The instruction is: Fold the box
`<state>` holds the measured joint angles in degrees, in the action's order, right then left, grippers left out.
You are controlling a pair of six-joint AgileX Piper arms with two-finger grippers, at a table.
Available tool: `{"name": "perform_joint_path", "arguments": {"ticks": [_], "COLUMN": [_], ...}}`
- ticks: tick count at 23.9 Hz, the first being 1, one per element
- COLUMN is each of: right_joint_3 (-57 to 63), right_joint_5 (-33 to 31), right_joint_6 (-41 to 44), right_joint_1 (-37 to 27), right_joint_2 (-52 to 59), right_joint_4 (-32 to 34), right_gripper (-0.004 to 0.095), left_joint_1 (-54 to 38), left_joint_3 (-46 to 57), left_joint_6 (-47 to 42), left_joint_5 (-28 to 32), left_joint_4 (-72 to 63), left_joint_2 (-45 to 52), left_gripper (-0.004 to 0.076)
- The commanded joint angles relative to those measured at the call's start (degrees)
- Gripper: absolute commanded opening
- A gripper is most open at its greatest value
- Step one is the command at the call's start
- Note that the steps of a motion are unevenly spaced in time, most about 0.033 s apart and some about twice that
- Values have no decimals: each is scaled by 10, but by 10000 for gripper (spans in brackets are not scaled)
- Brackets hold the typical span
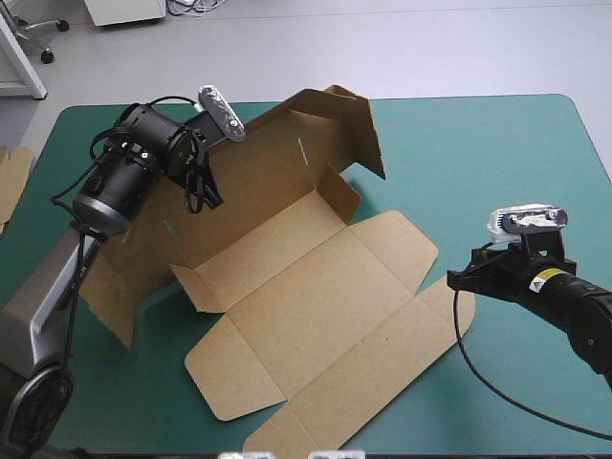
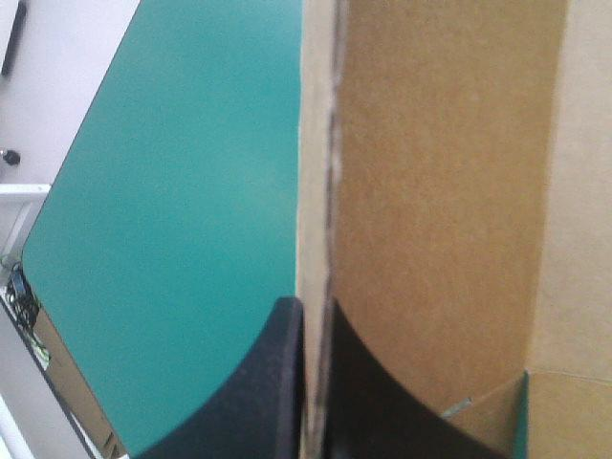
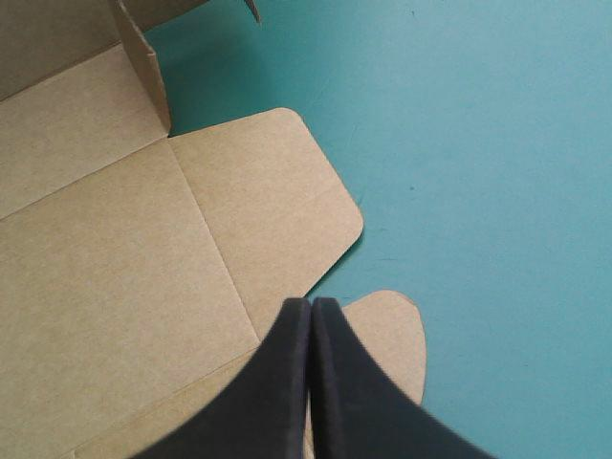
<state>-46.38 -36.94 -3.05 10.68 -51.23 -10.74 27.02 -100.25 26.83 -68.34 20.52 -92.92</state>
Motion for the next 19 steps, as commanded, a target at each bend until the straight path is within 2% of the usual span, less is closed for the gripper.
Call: {"name": "perform_joint_path", "arguments": {"ticks": [1, 5, 11, 19], "right_joint_3": [-21, -21, -21, -21], "right_joint_5": [37, 37, 37, 37], "right_joint_6": [-5, -5, -8, -9], "right_joint_1": [-5, -5, -5, -5], "right_joint_2": [3, 3, 3, 4], "right_joint_4": [-7, -10, -37, -50], "right_gripper": [-34, -34, -34, -34], "left_joint_1": [46, 126, 153, 233], "left_joint_3": [-11, 47, 186, 320], "left_joint_6": [-8, -38, -115, -277], "left_joint_5": [18, 28, 83, 123], "left_joint_4": [3, 73, 182, 417], "left_joint_2": [42, 71, 119, 163], "left_gripper": [-15, -15, -15, -15]}}
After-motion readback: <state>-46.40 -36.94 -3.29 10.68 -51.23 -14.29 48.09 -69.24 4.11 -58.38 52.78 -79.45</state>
